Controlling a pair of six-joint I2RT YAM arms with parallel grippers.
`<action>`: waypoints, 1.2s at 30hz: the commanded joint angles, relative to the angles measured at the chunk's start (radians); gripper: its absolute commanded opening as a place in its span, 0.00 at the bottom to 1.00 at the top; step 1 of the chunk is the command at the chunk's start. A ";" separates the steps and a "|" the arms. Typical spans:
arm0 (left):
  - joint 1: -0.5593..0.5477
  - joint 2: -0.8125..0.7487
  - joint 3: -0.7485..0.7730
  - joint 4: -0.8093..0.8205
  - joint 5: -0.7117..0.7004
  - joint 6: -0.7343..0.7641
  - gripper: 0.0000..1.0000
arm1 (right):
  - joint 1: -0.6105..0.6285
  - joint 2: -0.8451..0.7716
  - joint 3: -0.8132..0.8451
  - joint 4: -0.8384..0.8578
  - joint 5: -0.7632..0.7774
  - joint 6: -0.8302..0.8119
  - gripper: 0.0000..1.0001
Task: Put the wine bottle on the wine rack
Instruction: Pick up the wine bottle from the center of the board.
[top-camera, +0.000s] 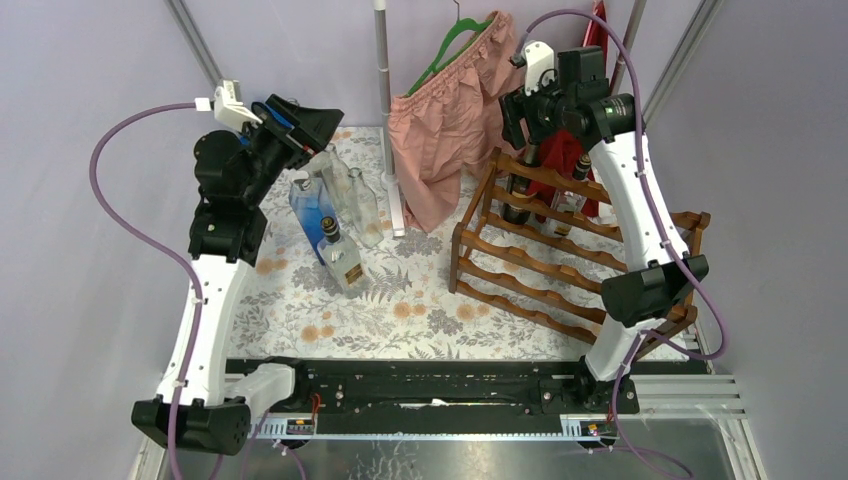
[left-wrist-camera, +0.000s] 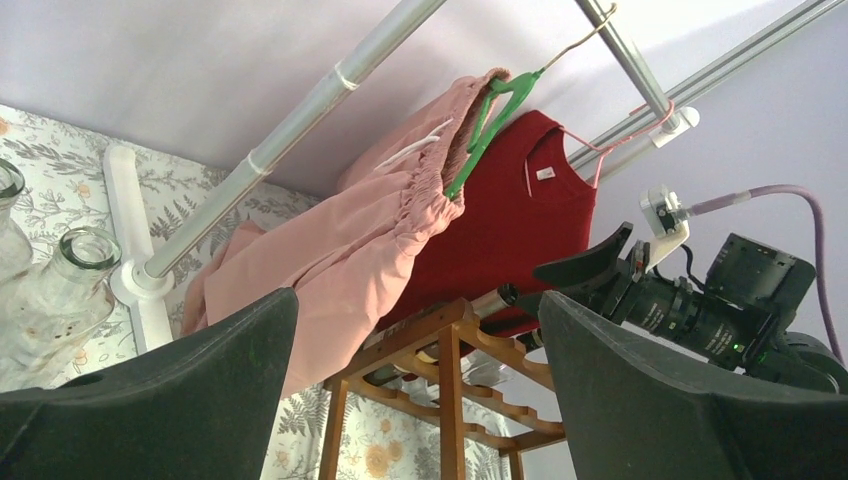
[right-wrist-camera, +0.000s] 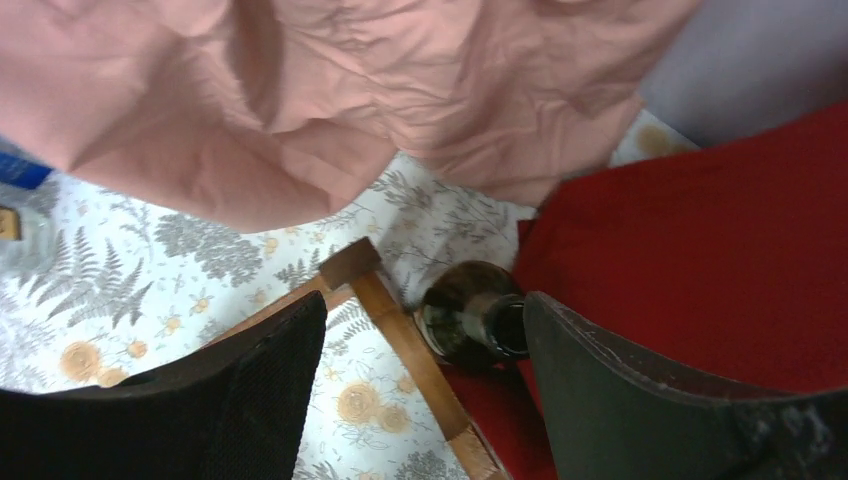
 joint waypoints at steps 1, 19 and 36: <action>0.000 0.029 -0.002 0.071 0.042 0.003 0.97 | -0.005 0.000 -0.003 0.048 0.180 0.033 0.79; 0.000 0.016 0.006 0.053 0.060 0.038 0.96 | -0.084 0.127 -0.020 0.022 0.072 0.113 0.61; 0.000 0.015 -0.021 0.105 0.131 0.001 0.95 | -0.083 0.109 -0.056 0.007 0.057 0.098 0.21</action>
